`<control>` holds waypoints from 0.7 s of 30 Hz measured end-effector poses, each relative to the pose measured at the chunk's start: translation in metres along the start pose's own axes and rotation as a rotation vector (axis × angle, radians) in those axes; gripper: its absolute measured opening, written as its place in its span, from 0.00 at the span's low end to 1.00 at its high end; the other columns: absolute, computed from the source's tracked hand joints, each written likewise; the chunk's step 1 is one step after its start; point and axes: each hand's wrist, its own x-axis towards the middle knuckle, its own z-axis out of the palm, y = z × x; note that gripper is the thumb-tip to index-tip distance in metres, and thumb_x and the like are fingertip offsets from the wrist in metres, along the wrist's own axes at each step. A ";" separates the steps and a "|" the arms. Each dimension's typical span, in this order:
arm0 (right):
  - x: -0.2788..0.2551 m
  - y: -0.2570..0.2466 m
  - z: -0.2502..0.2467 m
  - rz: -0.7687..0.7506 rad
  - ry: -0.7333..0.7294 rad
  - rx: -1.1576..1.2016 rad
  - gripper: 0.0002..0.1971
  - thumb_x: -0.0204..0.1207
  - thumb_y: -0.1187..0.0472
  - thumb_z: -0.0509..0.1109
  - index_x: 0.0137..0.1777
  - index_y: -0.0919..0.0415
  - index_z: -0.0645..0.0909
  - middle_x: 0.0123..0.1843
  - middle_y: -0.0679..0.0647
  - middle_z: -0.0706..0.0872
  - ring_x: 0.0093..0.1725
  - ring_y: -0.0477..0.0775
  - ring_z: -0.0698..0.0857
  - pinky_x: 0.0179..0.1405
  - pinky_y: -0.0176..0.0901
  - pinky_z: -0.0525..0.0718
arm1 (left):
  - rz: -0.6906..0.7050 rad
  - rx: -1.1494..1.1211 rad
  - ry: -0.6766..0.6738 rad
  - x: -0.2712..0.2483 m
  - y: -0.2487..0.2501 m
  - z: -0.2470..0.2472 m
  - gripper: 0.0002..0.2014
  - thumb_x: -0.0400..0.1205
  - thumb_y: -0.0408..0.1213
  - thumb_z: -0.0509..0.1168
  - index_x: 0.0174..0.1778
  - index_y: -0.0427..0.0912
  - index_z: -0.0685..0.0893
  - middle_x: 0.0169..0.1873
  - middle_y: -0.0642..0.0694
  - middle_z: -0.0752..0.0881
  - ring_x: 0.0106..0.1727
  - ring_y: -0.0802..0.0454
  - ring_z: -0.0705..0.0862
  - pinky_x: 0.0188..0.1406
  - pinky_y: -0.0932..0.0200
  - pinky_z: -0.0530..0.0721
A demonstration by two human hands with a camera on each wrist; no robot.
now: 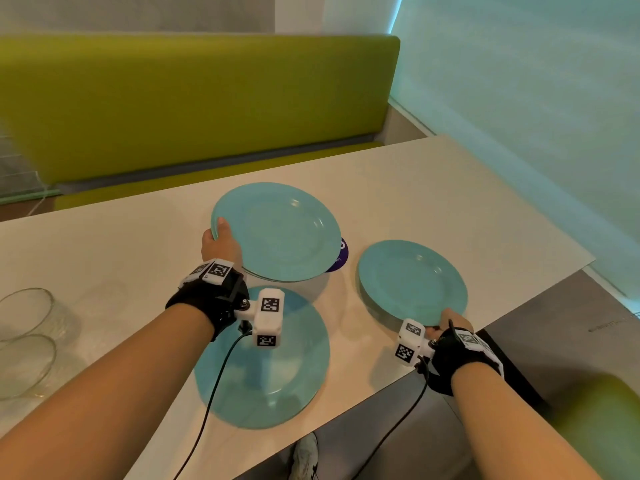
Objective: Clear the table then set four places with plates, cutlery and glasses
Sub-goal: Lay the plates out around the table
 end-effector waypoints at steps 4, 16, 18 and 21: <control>0.007 0.012 0.000 -0.090 -0.036 -0.092 0.12 0.78 0.59 0.66 0.59 0.62 0.73 0.65 0.63 0.79 0.49 0.56 0.76 0.43 0.42 0.79 | 0.006 0.007 0.000 -0.002 -0.005 0.000 0.26 0.85 0.53 0.52 0.72 0.39 0.72 0.68 0.38 0.79 0.66 0.37 0.80 0.68 0.44 0.78; -0.013 0.004 -0.006 0.096 0.016 -0.019 0.27 0.77 0.56 0.68 0.74 0.66 0.69 0.66 0.65 0.81 0.52 0.64 0.83 0.46 0.50 0.83 | -0.010 -0.008 -0.018 -0.017 -0.005 -0.013 0.26 0.85 0.53 0.51 0.72 0.39 0.71 0.68 0.38 0.79 0.66 0.37 0.80 0.67 0.45 0.78; -0.018 -0.002 -0.004 0.072 0.090 -0.115 0.32 0.74 0.56 0.70 0.76 0.67 0.67 0.69 0.65 0.78 0.62 0.66 0.81 0.51 0.48 0.78 | -0.013 -0.028 -0.025 -0.020 -0.003 -0.018 0.26 0.85 0.54 0.52 0.72 0.40 0.72 0.68 0.38 0.79 0.65 0.37 0.80 0.67 0.43 0.79; -0.044 -0.013 0.004 -0.041 0.114 -0.176 0.30 0.74 0.60 0.68 0.75 0.69 0.67 0.70 0.66 0.77 0.66 0.66 0.79 0.55 0.47 0.78 | -0.027 -0.055 -0.037 -0.027 0.000 -0.029 0.26 0.84 0.55 0.53 0.71 0.42 0.72 0.67 0.38 0.80 0.64 0.36 0.81 0.66 0.40 0.80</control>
